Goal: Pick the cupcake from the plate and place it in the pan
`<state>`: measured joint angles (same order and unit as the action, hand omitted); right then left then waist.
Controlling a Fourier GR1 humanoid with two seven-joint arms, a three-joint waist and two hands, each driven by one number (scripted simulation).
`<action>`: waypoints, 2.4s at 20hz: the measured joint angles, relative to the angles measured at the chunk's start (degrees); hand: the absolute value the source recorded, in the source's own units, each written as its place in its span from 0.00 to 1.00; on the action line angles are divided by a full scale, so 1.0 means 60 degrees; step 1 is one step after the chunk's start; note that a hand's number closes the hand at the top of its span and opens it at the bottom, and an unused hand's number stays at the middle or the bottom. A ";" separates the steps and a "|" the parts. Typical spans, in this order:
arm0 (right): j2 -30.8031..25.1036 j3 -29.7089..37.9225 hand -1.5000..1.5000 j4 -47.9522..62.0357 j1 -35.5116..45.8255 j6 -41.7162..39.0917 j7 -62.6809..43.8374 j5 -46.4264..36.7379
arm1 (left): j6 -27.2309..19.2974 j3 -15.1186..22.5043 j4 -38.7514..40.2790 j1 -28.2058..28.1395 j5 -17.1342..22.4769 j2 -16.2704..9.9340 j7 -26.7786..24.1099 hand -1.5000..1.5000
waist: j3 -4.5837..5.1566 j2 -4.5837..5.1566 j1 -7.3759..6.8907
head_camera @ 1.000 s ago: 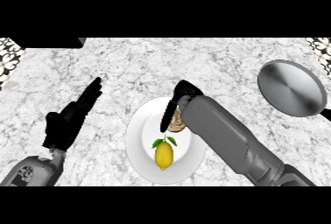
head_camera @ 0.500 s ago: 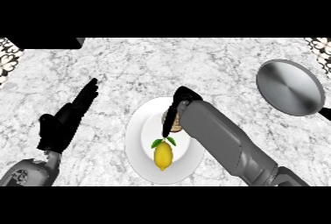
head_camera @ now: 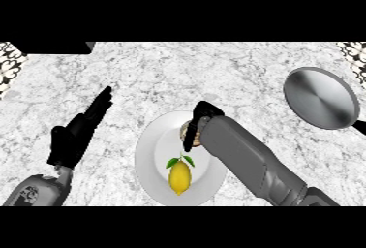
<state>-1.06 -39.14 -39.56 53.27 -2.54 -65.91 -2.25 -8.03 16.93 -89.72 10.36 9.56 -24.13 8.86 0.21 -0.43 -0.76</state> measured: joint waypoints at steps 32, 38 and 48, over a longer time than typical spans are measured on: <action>-0.1326 -0.1631 1.00 -0.1294 0.1736 0.3588 0.0361 -0.5469 | 0.0532 -0.0764 0.0076 -0.0296 -0.0319 0.0292 0.0140 0.50 | -0.0025 -0.0108 0.0344; -0.1900 -0.1060 1.00 -0.1976 0.1614 0.4037 0.0045 -0.6756 | 0.0588 -0.0913 -0.0125 -0.0423 -0.0285 0.0235 0.0163 0.50 | -0.0034 -0.0094 0.0394; -0.3237 0.0827 1.00 -0.3013 -0.0177 0.5630 0.0686 -0.7771 | 0.0694 -0.1070 -0.0156 -0.0476 -0.0313 0.0251 0.0136 0.50 | -0.0042 -0.0006 0.0390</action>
<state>-20.48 -34.18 -57.64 52.21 31.24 -61.80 -48.88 -3.86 10.51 -90.65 7.50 7.68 -22.62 9.68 -0.04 -0.47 1.58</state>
